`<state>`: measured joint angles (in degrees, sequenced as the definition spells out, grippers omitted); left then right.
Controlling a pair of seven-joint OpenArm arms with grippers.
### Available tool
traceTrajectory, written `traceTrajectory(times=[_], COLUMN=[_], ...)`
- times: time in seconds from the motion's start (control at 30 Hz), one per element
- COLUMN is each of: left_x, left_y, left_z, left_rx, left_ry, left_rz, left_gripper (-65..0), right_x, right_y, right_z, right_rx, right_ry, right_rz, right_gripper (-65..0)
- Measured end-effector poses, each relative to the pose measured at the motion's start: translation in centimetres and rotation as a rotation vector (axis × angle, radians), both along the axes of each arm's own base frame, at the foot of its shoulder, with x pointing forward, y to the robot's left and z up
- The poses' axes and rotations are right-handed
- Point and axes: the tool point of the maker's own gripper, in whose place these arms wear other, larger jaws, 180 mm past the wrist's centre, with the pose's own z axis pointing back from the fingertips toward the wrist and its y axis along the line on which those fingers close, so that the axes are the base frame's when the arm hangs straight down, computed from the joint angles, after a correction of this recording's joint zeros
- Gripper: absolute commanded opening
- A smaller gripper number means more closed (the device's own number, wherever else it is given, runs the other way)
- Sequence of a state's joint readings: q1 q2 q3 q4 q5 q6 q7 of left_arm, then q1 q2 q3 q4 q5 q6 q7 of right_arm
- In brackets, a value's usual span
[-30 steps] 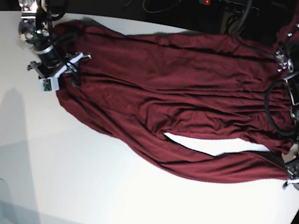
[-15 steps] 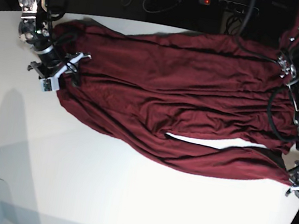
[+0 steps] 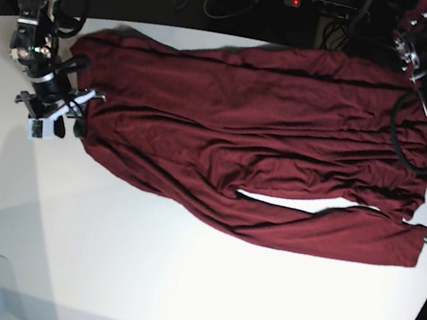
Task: Layout the t-shirt on the table in an organized manner, then fold the t-shirt properly
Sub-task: 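Regrasp the shirt edge with the left gripper near the right gripper's end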
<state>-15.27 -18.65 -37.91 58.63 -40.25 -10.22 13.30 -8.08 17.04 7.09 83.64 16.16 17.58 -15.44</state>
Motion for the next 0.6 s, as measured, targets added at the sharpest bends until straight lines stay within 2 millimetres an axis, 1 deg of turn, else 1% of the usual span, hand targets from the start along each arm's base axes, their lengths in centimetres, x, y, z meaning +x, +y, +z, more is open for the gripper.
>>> traceTrajectory(times=[0.07,0.13,0.2,0.27,0.3,0.37,0.4,0.47,0.53,0.57,0.6], left_x=[-1.3,-2.6,-3.6,-4.4,-4.7,-5.2,-5.4,-5.8,-5.9,-5.6,-5.1], left_y=[-0.9,-2.4,-4.0,-6.2,-6.6,-6.5,-6.1,-5.9,-6.0,-6.1,-6.2], left_z=[-1.2,-3.2,-4.8,-6.8,-7.4,-8.3,-8.7,-9.5,-10.0,-10.0,-10.0], left_rx=[-0.012,-0.042,-0.077,-0.115,-0.127,-0.139,-0.141,-0.151,-0.161,-0.163,-0.156], left_ry=[0.042,0.089,0.107,0.151,0.157,0.173,0.180,0.200,0.218,0.216,0.218], left_rz=[-0.031,-0.058,-0.060,-0.101,-0.103,-0.093,-0.082,-0.072,-0.077,-0.079,-0.082], left_gripper=[-31.7,-31.7,-32.6,-38.4,-42.2,-51.0,-56.0,-65.0,-64.3,-63.5,-64.3], right_x=[0.3,0.5,1.0,1.3,1.3,1.2,1.1,1.1,1.2,1.2,1.1], right_y=[-0.2,-0.3,0.1,0.7,0.9,0.7,0.7,1.2,1.8,1.9,1.8], right_z=[0.5,0.6,0.9,1.0,1.0,0.9,0.8,0.7,0.6,0.6,0.6], right_rx=[-0.002,-0.007,-0.002,0.012,0.015,0.013,0.010,0.008,0.017,0.019,0.018], right_ry=[-0.015,-0.012,-0.021,-0.031,-0.033,-0.027,-0.023,-0.018,-0.020,-0.020,-0.020], right_rz=[-0.003,-0.003,0.005,0.009,0.009,0.008,0.011,0.027,0.036,0.035,0.036], right_gripper=[-36.6,-36.6,-36.6,-36.6,-36.6,-36.6,-36.6,-36.6,-36.6,-36.7,-36.8])
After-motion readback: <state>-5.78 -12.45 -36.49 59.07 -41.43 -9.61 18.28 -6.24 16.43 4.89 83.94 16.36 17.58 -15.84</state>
